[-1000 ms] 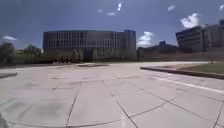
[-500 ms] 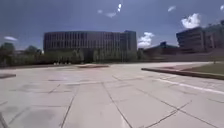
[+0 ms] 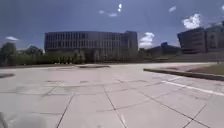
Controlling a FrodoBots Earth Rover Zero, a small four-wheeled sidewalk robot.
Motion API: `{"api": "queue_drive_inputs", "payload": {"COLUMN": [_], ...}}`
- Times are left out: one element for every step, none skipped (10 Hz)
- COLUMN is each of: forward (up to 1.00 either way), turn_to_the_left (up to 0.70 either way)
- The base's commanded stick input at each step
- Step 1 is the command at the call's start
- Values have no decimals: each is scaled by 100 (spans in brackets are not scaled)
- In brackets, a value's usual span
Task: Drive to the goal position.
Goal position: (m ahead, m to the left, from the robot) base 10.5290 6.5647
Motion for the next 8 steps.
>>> {"api": "queue_drive_inputs", "payload": {"forward": [50,50,50,50,50,50,50,50], "turn_to_the_left": [0,0,1,39,50,50,50,20]}}
